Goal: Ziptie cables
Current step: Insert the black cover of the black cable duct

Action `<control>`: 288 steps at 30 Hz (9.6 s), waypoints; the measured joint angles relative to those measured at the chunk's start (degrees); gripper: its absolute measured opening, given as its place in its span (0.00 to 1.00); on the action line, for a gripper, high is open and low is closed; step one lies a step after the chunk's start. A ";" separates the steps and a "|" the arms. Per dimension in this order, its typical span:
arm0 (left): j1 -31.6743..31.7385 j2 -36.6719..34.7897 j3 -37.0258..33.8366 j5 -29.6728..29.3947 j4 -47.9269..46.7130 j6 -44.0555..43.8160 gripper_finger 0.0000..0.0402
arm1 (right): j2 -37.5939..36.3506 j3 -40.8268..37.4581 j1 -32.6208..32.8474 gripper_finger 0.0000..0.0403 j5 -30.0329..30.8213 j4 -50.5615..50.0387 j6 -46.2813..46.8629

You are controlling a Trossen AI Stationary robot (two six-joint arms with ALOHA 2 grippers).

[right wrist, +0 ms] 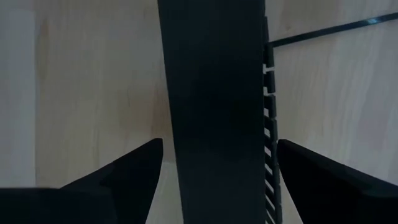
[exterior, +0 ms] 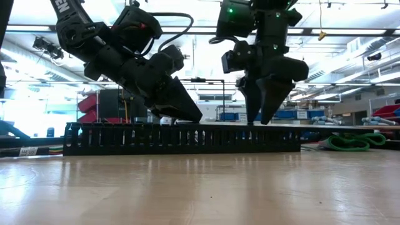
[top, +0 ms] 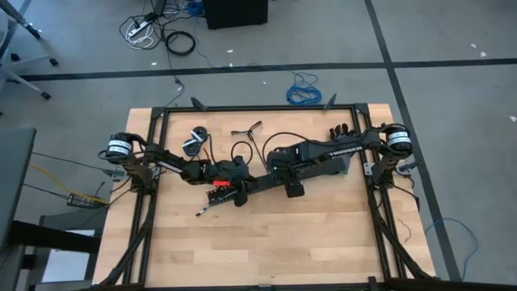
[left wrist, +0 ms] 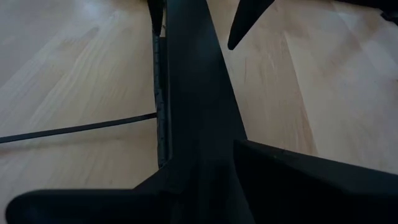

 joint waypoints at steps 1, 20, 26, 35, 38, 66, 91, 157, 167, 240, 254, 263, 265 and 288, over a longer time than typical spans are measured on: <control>-0.01 0.00 0.00 0.00 -0.03 0.12 0.23 | 0.00 -0.20 0.02 0.77 -0.01 0.59 0.01; 0.00 0.00 0.00 0.48 -0.20 0.19 0.23 | 0.00 -4.07 0.11 0.76 4.64 5.20 -0.40; 0.00 0.00 0.00 0.52 -0.22 0.07 0.23 | 0.00 -4.07 0.11 0.76 4.80 5.18 -0.40; 0.00 0.04 -0.04 0.86 -0.92 -0.05 0.23 | 0.09 -2.52 0.11 0.70 5.15 2.97 -0.51; 0.00 0.04 -0.04 0.87 -0.53 -0.05 0.23 | 0.09 -1.85 0.09 0.63 5.13 2.87 -1.44; 0.00 0.02 -0.04 0.59 -0.24 0.37 0.23 | 0.09 -1.65 0.22 0.22 5.08 1.68 -3.76; -0.02 -0.07 -0.02 0.87 0.16 0.52 0.23 | -0.02 8.28 0.42 0.00 17.02 -9.33 -7.07; 0.11 -0.04 0.00 0.24 0.30 1.98 0.23 | -8.55 1.33 -4.30 0.03 35.60 -29.39 -6.59; 0.10 -6.31 -0.04 7.37 0.83 2.10 0.23 | -18.83 -8.48 -4.09 0.03 39.65 -8.57 -5.08; 13.39 -27.23 -0.02 -20.55 -2.04 -77.30 0.23 | -4.46 -37.19 -26.99 0.03 35.53 134.31 -87.78; 13.10 -25.73 -0.02 -19.02 3.97 -68.54 0.20 | -4.46 -37.19 -26.97 0.03 35.34 134.15 -87.26; 13.05 -25.73 -0.02 -17.47 8.04 -59.24 0.02 | -4.48 -37.19 -26.97 0.04 33.36 132.42 -84.81; 13.03 -25.70 -0.02 -18.11 8.55 -57.27 0.01 | -4.50 -37.19 -26.87 0.07 32.84 130.56 -82.40; 15.73 -25.77 -0.02 -21.50 11.65 -34.82 0.00 | -4.50 -36.25 -7.15 0.67 35.69 127.51 -75.83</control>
